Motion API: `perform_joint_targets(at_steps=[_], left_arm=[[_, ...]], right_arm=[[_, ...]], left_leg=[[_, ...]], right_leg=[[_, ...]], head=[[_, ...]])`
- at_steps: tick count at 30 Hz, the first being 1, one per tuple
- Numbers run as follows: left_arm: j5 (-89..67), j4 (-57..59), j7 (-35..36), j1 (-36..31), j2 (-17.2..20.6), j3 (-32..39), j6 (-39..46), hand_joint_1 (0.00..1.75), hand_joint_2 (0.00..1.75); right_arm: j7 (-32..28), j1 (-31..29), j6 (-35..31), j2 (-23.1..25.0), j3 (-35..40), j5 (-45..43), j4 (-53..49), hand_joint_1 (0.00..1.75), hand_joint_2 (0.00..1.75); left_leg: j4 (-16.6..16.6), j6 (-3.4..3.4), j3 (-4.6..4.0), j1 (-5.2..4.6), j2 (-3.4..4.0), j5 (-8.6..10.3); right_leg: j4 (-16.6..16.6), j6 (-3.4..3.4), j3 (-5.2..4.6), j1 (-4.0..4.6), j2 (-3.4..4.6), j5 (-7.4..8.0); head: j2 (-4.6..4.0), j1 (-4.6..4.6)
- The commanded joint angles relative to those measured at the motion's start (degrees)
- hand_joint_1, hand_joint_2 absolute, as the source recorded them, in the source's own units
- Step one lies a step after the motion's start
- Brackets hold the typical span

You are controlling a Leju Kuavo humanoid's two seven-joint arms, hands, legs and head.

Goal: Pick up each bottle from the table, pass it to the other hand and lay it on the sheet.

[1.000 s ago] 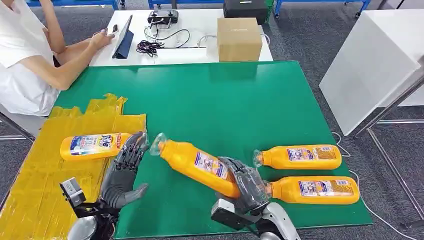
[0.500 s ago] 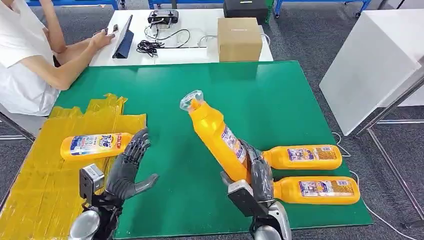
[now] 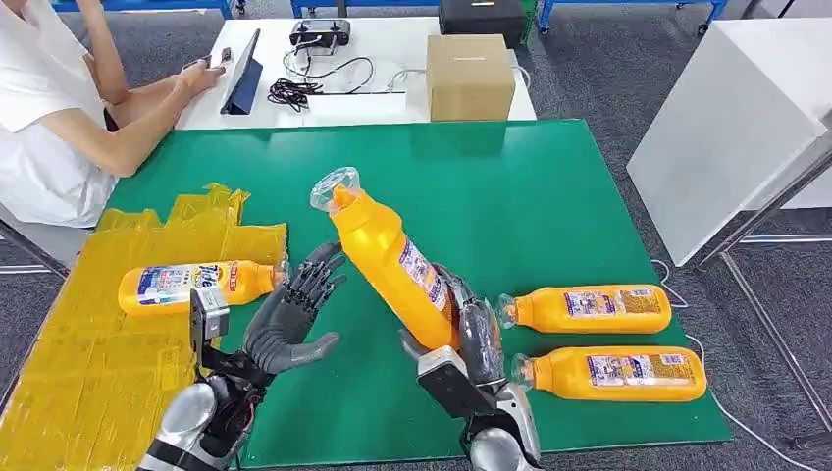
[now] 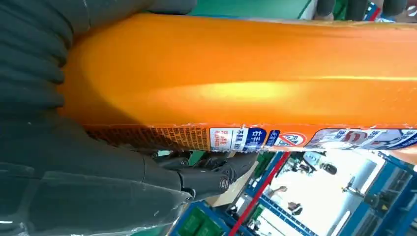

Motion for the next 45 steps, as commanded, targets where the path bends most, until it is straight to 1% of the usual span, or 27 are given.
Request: perform_joint_targets(at_steps=[1,4,7,12,16,25,27,29,30,31,34,37,38,39,40,45], left_arm=[[3.0,5.5,1.4,-5.6,1.8,-4.3,-0.1,0.0,1.75],[3.8,6.1,1.5,-6.7,1.8,-5.3,0.0,0.0,1.75],[4.1,6.3,1.5,-7.1,2.0,-5.8,0.0,0.0,1.75],[4.3,6.8,1.5,-7.7,2.0,-6.2,0.1,0.0,1.75],[5.3,7.6,1.5,-8.5,2.2,-6.8,0.5,0.0,1.75],[7.4,9.4,1.1,-10.0,2.0,-6.8,0.6,0.0,1.75],[8.1,10.2,0.7,-10.6,1.7,-6.4,0.6,0.0,1.75],[8.3,10.4,0.6,-10.7,1.6,-6.2,0.6,0.0,1.75],[8.3,10.4,0.6,-10.7,1.6,-6.2,0.6,0.0,1.75],[8.3,10.4,0.6,-10.7,1.6,-6.2,0.6,0.0,1.75],[8.5,10.3,0.4,-10.7,1.5,-6.1,0.6,0.0,1.75],[11.4,8.7,-1.9,-9.4,-1.4,-2.3,3.7,0.0,1.75],[13.2,7.9,-2.2,-8.6,-2.6,-0.7,5.3,1.05,1.75],[13.5,7.3,-1.9,-8.4,-2.7,-0.3,6.4,1.75,1.75],[14.1,6.3,-2.0,-8.0,-3.1,0.5,8.2,1.75,1.75],[15.9,5.8,-1.9,-7.5,-3.4,1.4,9.6,1.75,1.75]], right_arm=[[0.5,-5.9,-1.3,1.2,5.1,0.8,9.8,1.75,1.75],[0.4,-7.4,-1.1,1.5,7.5,1.1,11.6,1.75,1.75],[0.1,-8.3,-1.6,2.0,9.0,1.9,13.2,1.75,1.75],[-0.4,-9.7,-1.8,2.0,10.4,1.5,15.5,1.75,1.75],[-1.2,-11.6,-2.1,1.5,15.6,3.3,18.3,1.75,1.75],[-1.1,-15.3,3.2,1.4,24.5,2.6,25.5,1.75,1.75],[-1.1,-16.3,5.4,1.3,27.2,2.6,27.7,1.75,1.75],[-1.1,-16.6,6.0,1.4,27.9,2.7,28.5,1.75,1.75],[-1.1,-16.6,6.0,1.4,27.9,2.7,28.5,1.75,1.75],[-1.1,-16.6,6.0,1.4,27.9,2.7,28.5,1.75,1.75],[-1.1,-16.8,6.4,1.4,28.2,2.6,28.7,1.75,1.75],[-0.7,-17.1,7.8,1.6,29.3,2.4,30.4,1.75,1.75],[-0.6,-17.1,7.6,1.7,29.2,2.4,30.6,1.75,1.75],[-0.4,-17.1,7.2,1.7,29.1,2.4,30.7,1.75,1.75],[-0.1,-17.0,6.7,1.7,28.9,2.2,30.8,1.75,1.75],[0.2,-16.8,6.3,1.5,28.4,1.9,30.4,1.75,1.75]], left_leg=[[0.0,-0.04,0.08,0.02,0.06,-0.01],[-0.1,-0.12,0.34,0.13,0.2,-0.05],[0.0,-0.06,0.06,0.06,0.08,0.0],[-0.1,-0.04,0.16,0.05,0.06,-0.03],[-0.1,-0.04,0.16,0.05,0.07,-0.04],[-0.1,-0.06,0.15,0.08,0.04,0.0],[-0.1,-0.05,0.15,0.08,-0.04,-0.01],[0.0,-0.03,0.06,0.05,-0.03,0.0],[-0.1,-0.07,0.22,0.12,-0.04,-0.03],[0.0,-0.04,0.07,0.07,-0.08,-0.01],[-0.1,-0.05,0.14,0.1,-0.17,-0.02],[0.0,-0.04,0.1,0.1,-0.12,-0.02],[0.0,-0.05,0.18,0.12,-0.12,-0.05],[0.0,-0.04,0.08,0.09,-0.08,-0.02],[0.0,-0.03,0.03,0.09,-0.03,-0.01],[0.0,-0.05,0.08,0.13,-0.14,-0.03]], right_leg=[[-0.1,0.0,0.08,0.02,0.04,0.01],[-0.2,-0.01,0.35,0.14,0.13,0.04],[-0.1,-0.01,0.05,0.06,0.05,0.03],[-0.1,0.0,0.16,0.05,0.03,-0.01],[-0.1,0.01,0.17,0.05,0.04,0.0],[-0.1,0.0,0.16,0.07,-0.01,0.01],[-0.2,0.0,0.18,0.07,-0.09,-0.01],[-0.1,0.0,0.06,0.04,-0.06,-0.01],[-0.2,0.01,0.27,0.11,-0.1,-0.03],[-0.1,0.0,0.11,0.06,-0.12,-0.03],[-0.2,0.01,0.21,0.09,-0.22,-0.06],[-0.1,0.01,0.16,0.08,-0.16,-0.05],[-0.2,0.02,0.25,0.1,-0.17,-0.06],[-0.1,0.01,0.11,0.07,-0.14,-0.04],[-0.1,0.01,0.04,0.08,-0.12,-0.04],[-0.2,0.01,0.12,0.11,-0.25,-0.08]], head=[[0.0,0.02],[0.0,0.02],[0.0,0.02],[0.0,0.02],[0.0,0.02],[0.0,0.02],[0.0,0.02],[0.0,0.02],[0.0,0.0],[0.0,0.02],[0.0,0.02],[0.0,0.04],[0.0,0.02],[0.0,0.02],[0.0,0.0],[0.0,0.0]])
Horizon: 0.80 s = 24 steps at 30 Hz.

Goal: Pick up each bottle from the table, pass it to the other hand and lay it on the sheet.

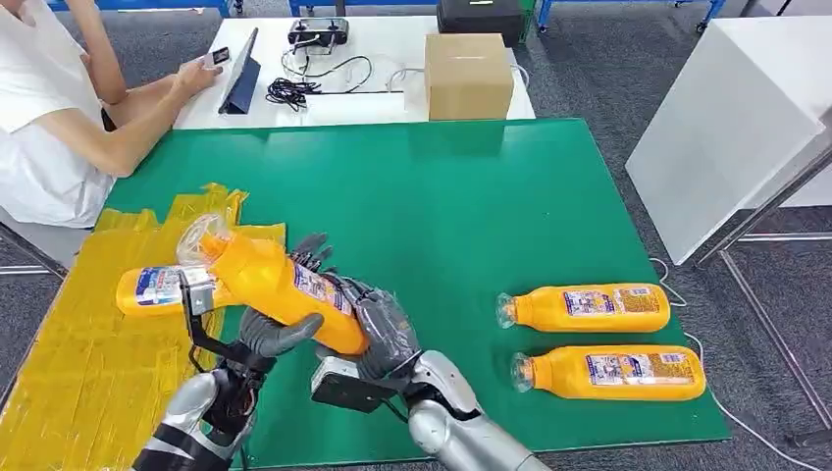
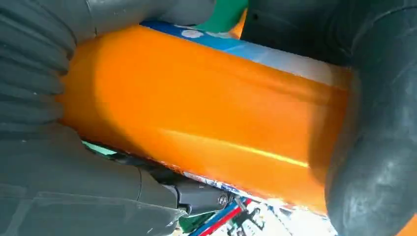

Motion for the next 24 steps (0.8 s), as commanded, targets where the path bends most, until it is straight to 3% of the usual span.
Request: perform_joint_targets(at_steps=[1,18,19,20,24], left_arm=[[2.8,-0.3,0.1,-4.5,-4.1,3.5,3.4,1.75,1.75],[4.0,-2.5,-1.1,-4.5,-5.6,5.6,12.0,1.75,1.75],[4.0,-2.5,-1.1,-4.5,-5.6,5.6,12.0,1.75,1.75],[3.3,-2.6,-2.2,-4.3,-5.6,5.9,13.8,1.75,1.75],[-8.0,-3.9,-9.4,-5.4,-4.1,7.0,25.7,1.75,1.75]], right_arm=[[0.0,2.0,2.3,-1.1,6.5,0.9,5.6,1.75,1.75],[-4.7,5.9,-3.1,-2.4,1.1,-5.7,-4.4,1.68,1.75],[-4.7,5.9,-3.1,-2.4,1.1,-5.7,-4.4,1.4,1.75],[-5.7,6.8,-4.1,-2.5,0.0,-7.1,-6.4,0.0,1.75],[-6.9,10.9,-5.5,-6.0,-3.5,-10.8,-22.4,0.0,1.75]], left_leg=[[0.0,-0.04,0.11,0.1,-0.27,-0.02],[0.0,-0.03,0.01,0.05,-0.19,0.0],[0.0,-0.05,0.1,0.09,-0.21,-0.03],[0.0,-0.04,0.04,0.07,-0.18,-0.01],[0.0,-0.05,0.0,0.08,-0.3,-0.03]], right_leg=[[-0.1,0.02,0.29,0.1,-0.29,-0.06],[-0.1,0.01,0.13,0.06,-0.19,-0.05],[-0.1,0.0,0.26,0.1,-0.24,-0.07],[-0.1,0.0,0.18,0.08,-0.21,-0.05],[0.0,0.01,0.17,0.09,-0.31,-0.1]], head=[[0.0,-0.02],[0.0,-0.02],[0.0,0.0],[0.0,0.0],[0.0,0.02]])
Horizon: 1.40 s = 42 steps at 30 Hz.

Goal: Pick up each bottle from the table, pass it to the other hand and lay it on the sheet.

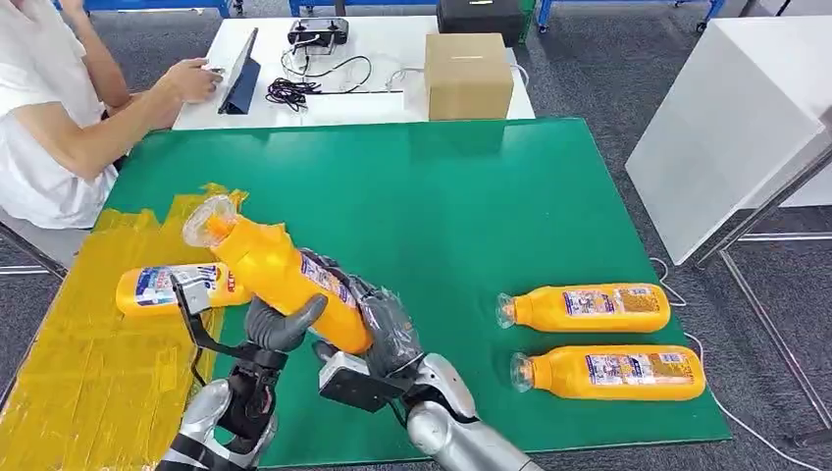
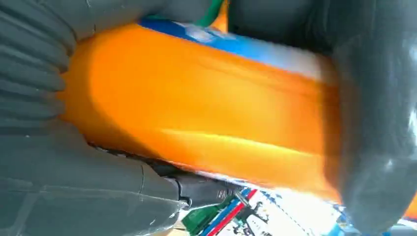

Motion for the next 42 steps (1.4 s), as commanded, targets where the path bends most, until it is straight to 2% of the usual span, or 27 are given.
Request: perform_joint_targets(at_steps=[1,5,7,8,9,11,14,17,19,23,28,35,36,39,42], left_arm=[[-15.5,0.3,-9.9,-7.9,0.9,5.7,17.9,1.75,1.75],[-40.7,2.4,-13.6,-10.7,4.2,4.1,32.3,1.75,1.75],[-40.9,2.2,-13.6,-10.7,4.3,4.7,32.2,1.75,1.75],[-48.1,4.4,-10.8,-11.5,6.3,3.1,35.5,1.75,1.75],[-68.2,6.5,-1.7,-13.2,8.4,1.0,35.2,1.75,1.75],[-93.3,10.3,9.9,-16.6,11.1,-0.1,32.7,1.75,1.75],[-107.4,14.6,16.2,-20.9,14.0,-2.3,23.8,1.75,1.75],[-111.0,20.7,18.1,-26.3,16.3,-5.1,15.8,1.75,1.75],[-111.0,21.3,18.2,-26.7,16.7,-4.7,15.8,1.75,1.75],[-113.4,29.8,18.2,-32.4,18.4,-9.3,7.5,1.75,1.75],[-110.9,41.3,13.1,-39.2,20.2,-14.2,-1.7,1.75,1.75],[-110.7,41.6,12.9,-39.1,20.3,-14.3,-1.7,1.75,1.75],[-109.6,42.3,11.3,-39.9,20.6,-15.9,-4.3,1.75,1.75],[-108.5,45.4,13.9,-40.6,20.4,-16.8,-3.0,1.75,1.75],[-102.8,49.6,10.2,-40.5,19.3,-15.4,-2.5,1.75,1.75]], right_arm=[[-2.5,9.3,-1.1,-6.7,-3.8,-5.8,-22.2,0.0,1.75],[-2.9,12.8,0.8,-6.7,-10.1,-7.1,-29.8,0.0,1.75],[-3.0,13.0,1.4,-7.0,-10.8,-7.3,-30.5,0.0,1.75],[-3.7,13.1,1.3,-6.9,-11.3,-7.0,-30.6,0.0,1.75],[-5.1,13.7,0.2,-6.6,-13.2,-5.8,-31.6,0.0,1.75],[-3.7,14.6,0.9,-5.9,-18.3,-8.2,-33.4,0.0,1.75],[-4.4,15.7,2.2,-4.9,-23.3,-9.0,-35.3,0.0,1.75],[-4.3,16.5,3.1,-4.3,-25.3,-7.9,-36.8,0.0,1.75],[-4.3,16.6,3.2,-4.3,-25.3,-7.9,-37.0,0.0,1.75],[-4.3,16.6,3.1,-3.8,-25.7,-7.0,-36.8,0.0,1.75],[-4.0,16.5,3.0,-3.5,-26.9,-6.3,-35.8,0.0,1.75],[-4.1,16.5,3.1,-3.5,-27.0,-6.3,-35.7,0.0,1.75],[-4.0,16.4,3.1,-3.4,-27.1,-6.3,-35.4,0.0,1.75],[-3.9,15.8,3.3,-3.4,-27.3,-6.1,-34.1,0.0,1.75],[-4.3,15.1,2.8,-3.7,-26.2,-5.5,-33.1,0.0,1.75]], left_leg=[[0.0,-0.04,-0.05,0.05,-0.28,-0.01],[0.1,-0.05,-0.04,0.06,-0.23,-0.04],[0.0,-0.03,-0.08,0.02,-0.23,0.02],[0.0,-0.04,0.0,0.04,-0.41,0.0],[0.0,-0.01,-0.01,-0.01,-0.51,0.04],[0.0,-0.02,0.04,0.03,-0.39,0.02],[0.0,-0.06,0.05,0.06,-0.38,0.04],[0.0,-0.04,-0.02,0.06,-0.43,0.06],[0.0,-0.05,0.02,0.08,-0.38,0.04],[0.0,-0.03,0.02,0.05,-0.28,0.02],[0.0,-0.02,-0.01,0.07,-0.23,0.04],[0.0,-0.03,0.02,0.08,-0.17,0.02],[0.0,-0.04,0.09,0.11,-0.11,-0.02],[0.0,-0.04,0.05,0.08,-0.1,0.0],[0.0,-0.04,0.1,0.06,-0.08,0.02]], right_leg=[[0.0,0.01,0.07,0.05,-0.29,-0.08],[0.0,0.01,0.11,0.06,-0.22,-0.08],[0.0,0.01,0.03,0.04,-0.21,-0.03],[0.0,0.02,0.17,0.05,-0.37,-0.07],[0.0,0.02,0.13,-0.02,-0.46,-0.05],[0.0,0.02,0.19,0.02,-0.34,-0.02],[-0.1,0.01,0.23,0.05,-0.43,-0.03],[0.0,0.0,0.16,0.07,-0.47,-0.04],[0.0,0.0,0.19,0.08,-0.43,-0.02],[0.0,0.03,0.15,0.05,-0.33,-0.01],[0.0,0.04,0.1,0.05,-0.26,0.03],[0.0,0.04,0.14,0.06,-0.16,0.01],[0.0,0.04,0.22,0.09,-0.11,0.0],[0.0,0.04,0.17,0.07,-0.08,0.01],[0.0,0.04,0.23,0.06,-0.06,0.04]], head=[[0.0,-0.04],[0.0,0.0],[0.0,-0.04],[0.0,0.0],[0.0,0.0],[0.0,0.02],[0.0,0.02],[0.0,0.0],[0.0,0.0],[0.0,0.0],[0.0,0.02],[0.0,0.0],[0.0,0.02],[0.0,0.0],[0.0,0.04]])
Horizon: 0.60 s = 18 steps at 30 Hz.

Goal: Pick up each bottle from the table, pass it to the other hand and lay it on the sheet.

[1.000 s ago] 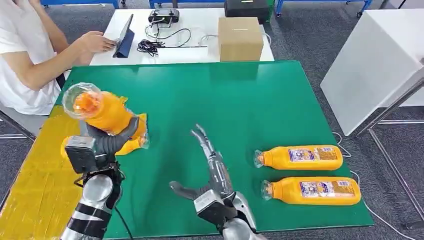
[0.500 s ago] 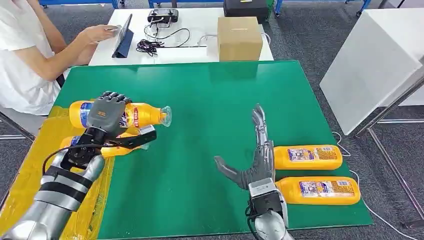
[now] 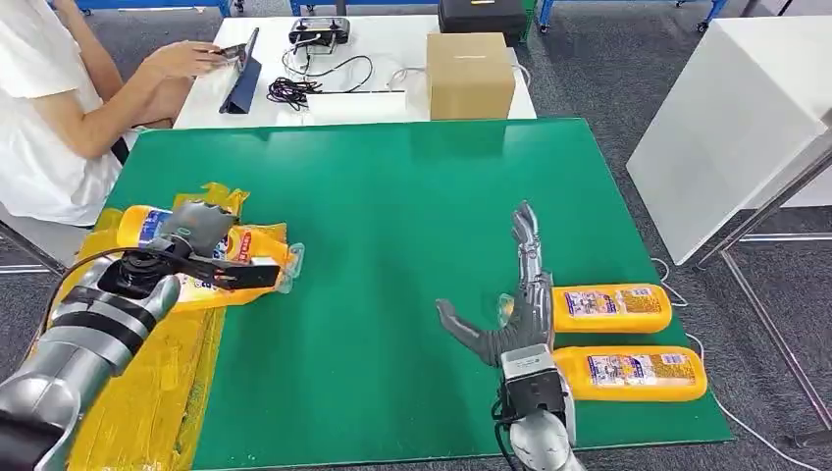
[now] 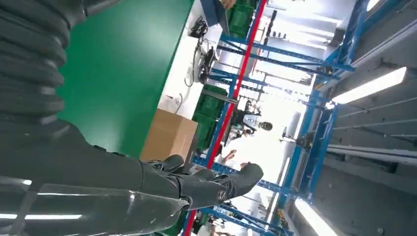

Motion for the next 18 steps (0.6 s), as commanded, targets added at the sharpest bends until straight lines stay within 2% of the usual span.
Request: perform_joint_targets(at_steps=[1,3,5,8,13,18], left_arm=[[7.3,14.6,-1.3,-4.9,-1.0,-3.6,2.6,1.75,1.75],[8.1,16.2,1.0,-4.4,-1.7,-2.2,6.9,1.75,1.75],[8.1,16.3,1.1,-4.3,-1.8,-2.2,7.0,1.75,1.75],[9.6,16.9,6.5,-2.4,-4.2,3.8,17.3,1.75,1.75],[12.6,17.3,4.4,-0.9,-5.8,7.9,18.6,1.75,1.75],[11.8,20.3,4.8,-1.6,-6.4,8.0,18.0,1.75,1.75]], right_arm=[[0.0,-2.6,-0.6,-0.1,-0.1,0.7,4.1,0.0,1.75],[0.1,-3.2,-0.5,0.0,0.6,0.7,4.8,0.0,1.75],[0.0,-3.2,-0.5,0.1,0.7,0.7,4.9,0.0,1.75],[0.3,-3.3,-0.8,-0.2,2.2,1.2,5.0,0.0,1.75],[0.7,-3.5,-1.2,-0.3,3.5,1.3,5.9,0.0,1.75],[0.9,-4.6,-1.2,-0.2,4.8,1.3,6.9,0.0,1.75]], left_leg=[[0.0,-0.03,0.1,0.01,0.07,-0.01],[-0.1,-0.04,0.17,0.04,0.12,-0.03],[-0.1,-0.04,0.25,0.01,0.1,-0.02],[-0.1,-0.06,0.3,0.07,0.11,-0.03],[0.0,-0.02,0.18,0.04,0.01,-0.03],[-0.1,-0.02,0.16,0.01,0.04,-0.02]], right_leg=[[0.0,0.0,0.09,0.01,0.05,0.01],[-0.1,0.0,0.16,0.04,0.09,0.02],[-0.1,0.0,0.23,0.01,0.07,0.01],[-0.1,0.01,0.3,0.07,0.07,0.02],[-0.1,0.02,0.2,0.03,0.0,-0.02],[-0.1,0.03,0.18,0.01,0.04,0.0]], head=[[0.0,-0.02],[0.0,0.02],[0.0,0.0],[0.0,0.02],[0.0,0.02],[0.0,0.02]])
